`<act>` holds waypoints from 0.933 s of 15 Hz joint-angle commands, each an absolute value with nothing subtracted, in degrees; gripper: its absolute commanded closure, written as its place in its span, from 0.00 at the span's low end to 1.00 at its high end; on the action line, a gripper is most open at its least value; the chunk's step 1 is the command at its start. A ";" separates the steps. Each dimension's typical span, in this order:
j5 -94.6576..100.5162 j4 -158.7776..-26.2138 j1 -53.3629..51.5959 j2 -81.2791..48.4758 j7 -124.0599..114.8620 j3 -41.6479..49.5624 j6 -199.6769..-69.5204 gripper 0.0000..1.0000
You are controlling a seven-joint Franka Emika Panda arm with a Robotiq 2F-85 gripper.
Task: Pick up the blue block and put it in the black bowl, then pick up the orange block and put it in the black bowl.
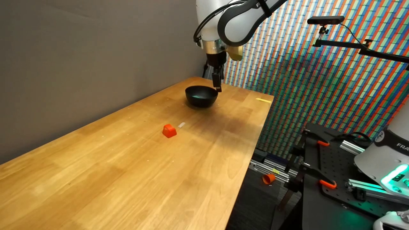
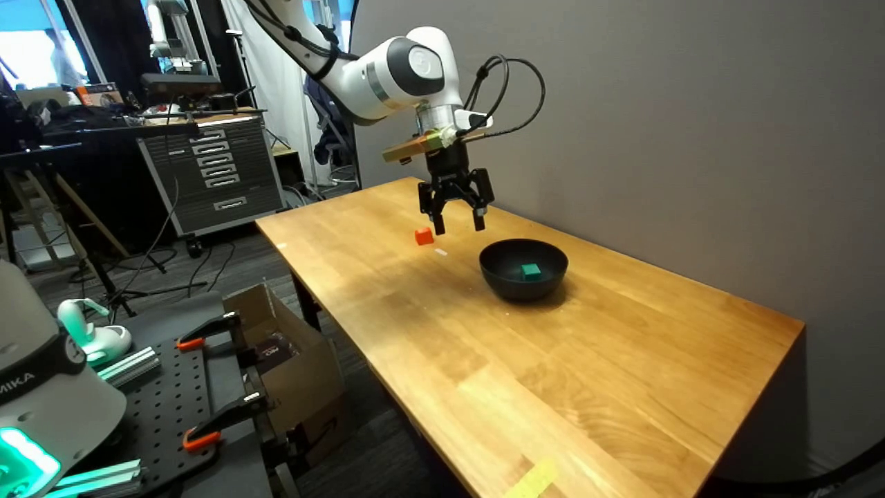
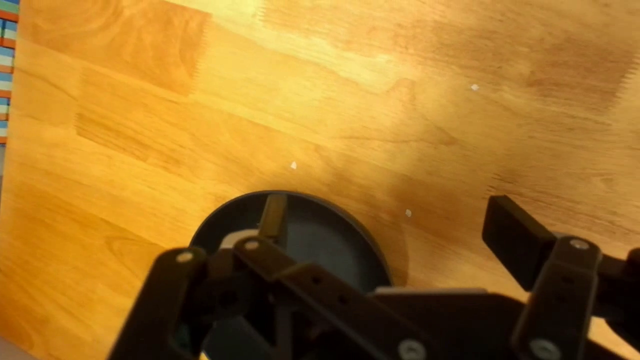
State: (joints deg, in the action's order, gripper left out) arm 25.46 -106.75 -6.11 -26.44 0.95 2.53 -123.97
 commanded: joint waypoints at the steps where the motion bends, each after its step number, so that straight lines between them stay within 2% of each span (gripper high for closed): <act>1: 21.76 -109.76 -5.09 -23.08 2.47 0.56 -123.51 0.00; 7: 13.96 -110.90 -4.29 -21.78 6.96 -2.57 -123.48 0.00; 14: 19.48 -112.35 -6.10 -20.32 2.41 -0.86 -123.02 0.00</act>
